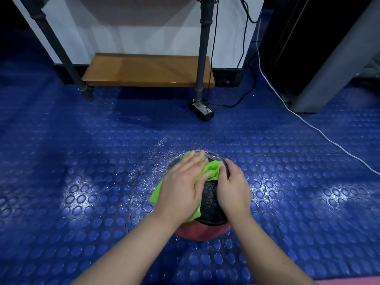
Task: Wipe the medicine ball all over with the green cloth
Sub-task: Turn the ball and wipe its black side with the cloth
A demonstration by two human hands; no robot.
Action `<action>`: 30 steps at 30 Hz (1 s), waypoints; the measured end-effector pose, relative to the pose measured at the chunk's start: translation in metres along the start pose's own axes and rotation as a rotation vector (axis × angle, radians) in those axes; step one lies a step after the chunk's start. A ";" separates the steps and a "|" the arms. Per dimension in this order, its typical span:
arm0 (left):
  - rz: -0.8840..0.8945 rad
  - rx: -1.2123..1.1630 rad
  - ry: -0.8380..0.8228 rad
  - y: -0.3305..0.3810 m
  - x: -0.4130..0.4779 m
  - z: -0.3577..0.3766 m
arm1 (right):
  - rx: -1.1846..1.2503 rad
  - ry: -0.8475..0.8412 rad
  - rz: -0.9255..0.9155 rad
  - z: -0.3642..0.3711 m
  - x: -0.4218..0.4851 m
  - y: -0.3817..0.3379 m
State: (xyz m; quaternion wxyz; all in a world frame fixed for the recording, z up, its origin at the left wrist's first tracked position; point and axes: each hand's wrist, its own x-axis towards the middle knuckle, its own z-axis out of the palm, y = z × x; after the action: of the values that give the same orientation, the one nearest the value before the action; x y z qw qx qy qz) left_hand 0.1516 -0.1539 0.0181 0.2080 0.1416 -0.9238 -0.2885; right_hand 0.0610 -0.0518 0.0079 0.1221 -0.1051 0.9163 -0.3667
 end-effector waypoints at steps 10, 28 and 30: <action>-0.594 -0.153 -0.184 -0.021 0.063 -0.020 | 0.014 0.023 -0.041 0.006 -0.005 -0.002; -0.513 0.006 -0.228 -0.010 0.074 -0.025 | -0.138 -0.021 -0.153 0.012 -0.006 -0.023; -0.579 -0.009 -0.225 -0.014 0.083 -0.025 | -0.154 -0.021 -0.162 0.014 -0.007 -0.025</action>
State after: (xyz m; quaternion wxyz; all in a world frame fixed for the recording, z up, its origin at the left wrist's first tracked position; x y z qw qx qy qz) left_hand 0.0933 -0.2090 0.0536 0.0144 0.3651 -0.8611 -0.3536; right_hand 0.0743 -0.0764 0.0166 0.0932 -0.1914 0.9289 -0.3030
